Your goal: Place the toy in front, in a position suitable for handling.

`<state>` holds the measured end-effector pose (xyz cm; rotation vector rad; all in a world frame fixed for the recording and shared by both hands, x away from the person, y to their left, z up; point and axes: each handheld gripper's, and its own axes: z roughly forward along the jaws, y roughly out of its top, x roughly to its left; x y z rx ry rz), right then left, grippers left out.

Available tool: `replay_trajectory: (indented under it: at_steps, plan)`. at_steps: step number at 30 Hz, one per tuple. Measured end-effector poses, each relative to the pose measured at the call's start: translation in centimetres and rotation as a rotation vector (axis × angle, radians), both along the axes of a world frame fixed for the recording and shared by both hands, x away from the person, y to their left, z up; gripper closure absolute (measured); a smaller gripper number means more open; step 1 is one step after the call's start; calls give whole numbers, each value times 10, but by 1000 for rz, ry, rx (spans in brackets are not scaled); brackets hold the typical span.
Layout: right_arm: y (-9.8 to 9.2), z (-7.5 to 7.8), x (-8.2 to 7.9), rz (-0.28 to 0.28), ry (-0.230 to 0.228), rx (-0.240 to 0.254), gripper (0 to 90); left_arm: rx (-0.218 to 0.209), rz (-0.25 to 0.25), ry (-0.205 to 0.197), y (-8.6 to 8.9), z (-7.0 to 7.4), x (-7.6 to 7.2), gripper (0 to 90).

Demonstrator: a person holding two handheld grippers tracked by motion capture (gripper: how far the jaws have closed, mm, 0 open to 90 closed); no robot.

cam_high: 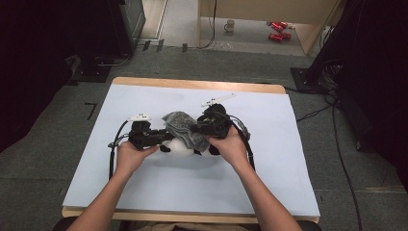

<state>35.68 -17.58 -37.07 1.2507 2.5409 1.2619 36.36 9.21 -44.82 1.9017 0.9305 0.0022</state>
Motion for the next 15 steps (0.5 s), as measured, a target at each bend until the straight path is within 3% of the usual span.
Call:
replay_trajectory:
  at_steps: [7,12,15]
  plan:
    - [-9,-1,7,-21,-22,-58,819,48,-21,-47,-3,0,-7,679]
    - [-22,-3,13,-62,-4,-27,818,52,-20,-54,-3,0,-9,680]
    - [-30,-1,15,-98,-20,-25,818,56,-22,-57,-3,-1,-12,681]
